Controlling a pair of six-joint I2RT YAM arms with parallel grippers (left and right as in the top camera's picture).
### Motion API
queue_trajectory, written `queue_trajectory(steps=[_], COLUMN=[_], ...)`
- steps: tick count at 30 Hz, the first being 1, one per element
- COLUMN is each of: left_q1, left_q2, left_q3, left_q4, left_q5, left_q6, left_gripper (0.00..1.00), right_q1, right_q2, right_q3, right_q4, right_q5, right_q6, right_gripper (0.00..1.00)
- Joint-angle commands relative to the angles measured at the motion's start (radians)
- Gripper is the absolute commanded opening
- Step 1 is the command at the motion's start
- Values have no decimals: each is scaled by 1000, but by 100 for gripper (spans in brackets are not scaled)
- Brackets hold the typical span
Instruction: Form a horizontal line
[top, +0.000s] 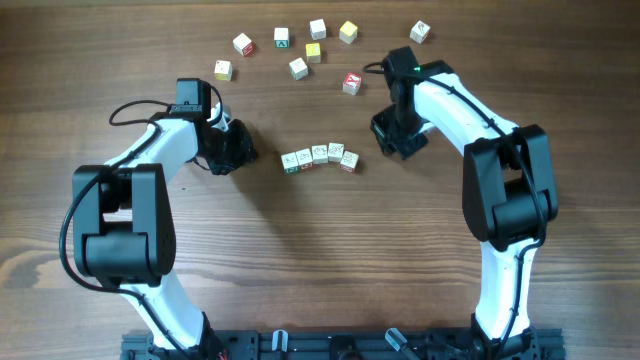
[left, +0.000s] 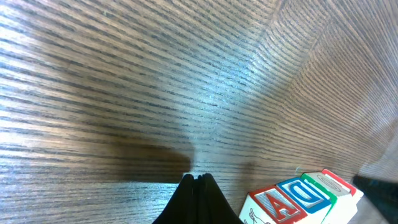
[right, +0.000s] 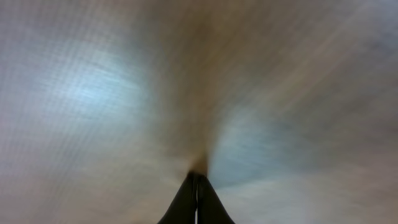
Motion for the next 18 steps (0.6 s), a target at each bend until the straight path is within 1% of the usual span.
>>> queue_trajectory(steps=[1,6,9,13,18], left_q1=[-3,-3,-3,-3,-3], left_q2=[8,8,8,8,8], left_q3=[-9,-9,-9,-9,-9], left_q4=[3,3,3,3,3], left_q5=[-10,-10,-10,-10,-10], left_q6=[-5,-5,-5,-5,-5], left_gripper=[4,4,4,4,4], right_q1=[14,46,76,124,189], right_q2=[14,14,14,14,14], right_q3=[-4,-4,-4,-4,-4], right_q4=[-103,-276,-340,-346,-302], right_q5=[-95,-216,-220,-275,-290], right_q6=[-224,-390,-391,-444,-458], right_gripper=[4,4,4,4,4])
